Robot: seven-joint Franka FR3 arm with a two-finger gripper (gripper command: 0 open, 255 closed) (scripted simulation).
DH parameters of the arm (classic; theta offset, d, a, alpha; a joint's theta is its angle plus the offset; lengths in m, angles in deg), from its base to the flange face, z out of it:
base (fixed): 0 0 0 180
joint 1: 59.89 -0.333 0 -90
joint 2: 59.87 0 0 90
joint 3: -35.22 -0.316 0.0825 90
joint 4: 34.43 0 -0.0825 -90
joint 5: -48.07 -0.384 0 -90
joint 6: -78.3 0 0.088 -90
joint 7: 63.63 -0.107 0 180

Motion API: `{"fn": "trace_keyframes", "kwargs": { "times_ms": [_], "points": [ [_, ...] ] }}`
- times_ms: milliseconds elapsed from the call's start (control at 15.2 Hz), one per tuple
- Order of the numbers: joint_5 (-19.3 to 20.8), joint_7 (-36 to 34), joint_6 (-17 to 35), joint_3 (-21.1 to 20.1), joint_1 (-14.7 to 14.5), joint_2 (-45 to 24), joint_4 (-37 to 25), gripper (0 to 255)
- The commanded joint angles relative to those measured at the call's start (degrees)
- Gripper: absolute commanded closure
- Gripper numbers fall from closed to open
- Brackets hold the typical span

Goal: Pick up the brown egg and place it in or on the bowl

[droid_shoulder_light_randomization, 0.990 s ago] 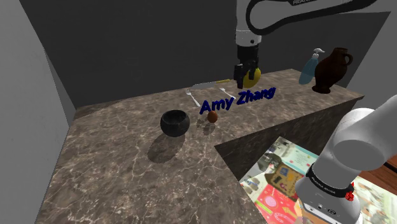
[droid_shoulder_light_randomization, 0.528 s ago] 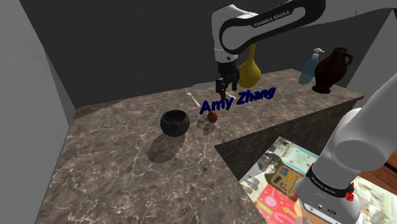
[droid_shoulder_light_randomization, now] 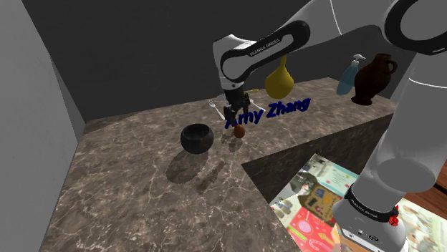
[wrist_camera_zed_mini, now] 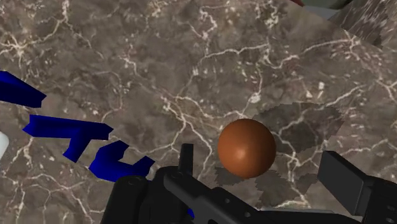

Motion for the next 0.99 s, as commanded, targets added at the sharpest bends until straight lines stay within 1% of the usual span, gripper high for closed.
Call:
{"fn": "trace_keyframes", "kwargs": {
  "times_ms": [0, 528, 924],
  "points": [
    [0.55, -0.51, 0.49, -0.16, -0.36, -4.41, -2.79, 0],
    [1.10, -0.85, 6.15, 0.17, -0.10, -5.53, 1.77, 0],
    [1.10, -0.85, 6.15, 0.17, -0.10, -5.53, 1.77, 0]
  ]
}}
